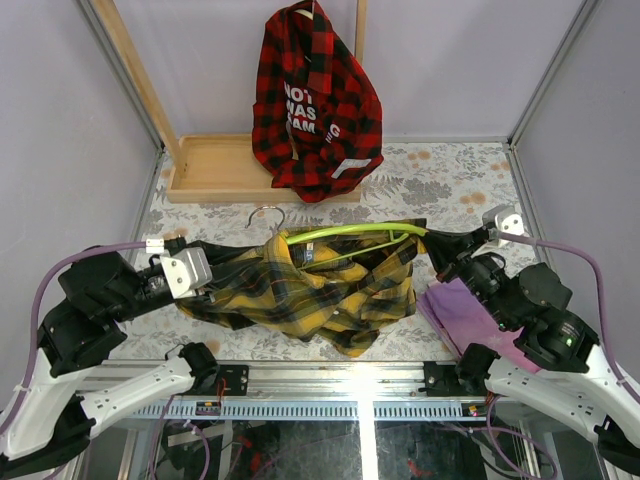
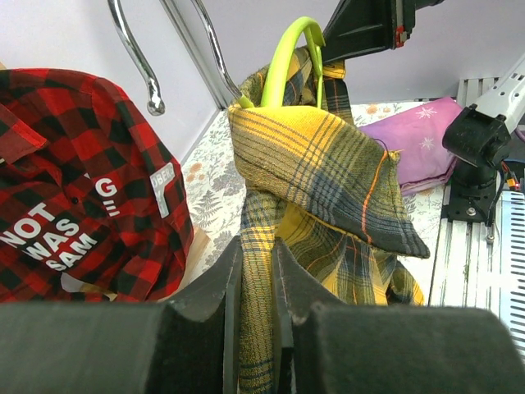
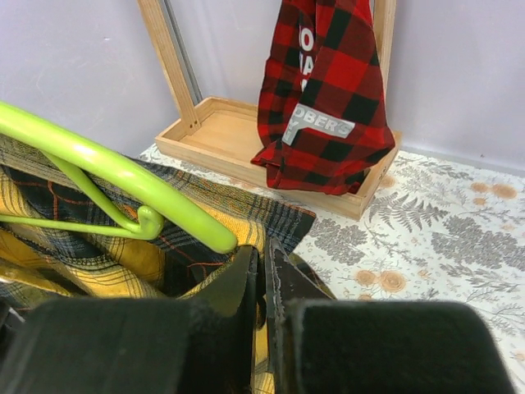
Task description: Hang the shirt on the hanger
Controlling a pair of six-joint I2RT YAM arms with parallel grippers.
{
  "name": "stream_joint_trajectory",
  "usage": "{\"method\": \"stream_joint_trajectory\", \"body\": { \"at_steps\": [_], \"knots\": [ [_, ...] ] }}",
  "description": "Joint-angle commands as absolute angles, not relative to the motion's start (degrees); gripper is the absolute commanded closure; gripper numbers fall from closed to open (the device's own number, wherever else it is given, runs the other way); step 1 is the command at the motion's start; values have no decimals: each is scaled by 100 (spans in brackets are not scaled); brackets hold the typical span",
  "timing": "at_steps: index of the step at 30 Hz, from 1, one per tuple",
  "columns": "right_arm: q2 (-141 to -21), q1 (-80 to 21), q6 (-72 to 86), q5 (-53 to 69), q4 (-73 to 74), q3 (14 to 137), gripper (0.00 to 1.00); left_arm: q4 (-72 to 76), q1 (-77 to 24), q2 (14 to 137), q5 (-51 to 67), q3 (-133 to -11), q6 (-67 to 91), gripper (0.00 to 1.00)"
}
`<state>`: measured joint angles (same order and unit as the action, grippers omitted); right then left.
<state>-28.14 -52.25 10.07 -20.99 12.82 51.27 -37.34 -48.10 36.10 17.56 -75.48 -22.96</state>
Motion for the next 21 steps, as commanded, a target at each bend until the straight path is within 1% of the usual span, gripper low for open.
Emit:
{"method": "stream_joint_trajectory", "body": {
  "at_steps": [1, 8, 13, 18, 21],
  "knots": [
    [-2669, -4930, -140, -4527, 2373, 5603, 100, -3293, -4820, 2918, 1191, -8182, -2530, 100],
    [-2667, -4926, -455, -5149, 2734, 5804, 100, -3334, -4942, 2803, 991, -8220, -2579, 100],
    [-2868, -4927, -211, -5426, 3020, 5844, 100, -3268, -5114, 2726, 957, -8211, -2542, 100],
    [-3307, -4929, 81, -5447, 3330, 5979, 100, -3186, -5222, 2654, 1058, -8220, -2481, 100],
    [-3354, -4929, 102, -5460, 3282, 5902, 100, -3175, -5253, 2630, 1104, -8256, -2457, 100]
  ]
}}
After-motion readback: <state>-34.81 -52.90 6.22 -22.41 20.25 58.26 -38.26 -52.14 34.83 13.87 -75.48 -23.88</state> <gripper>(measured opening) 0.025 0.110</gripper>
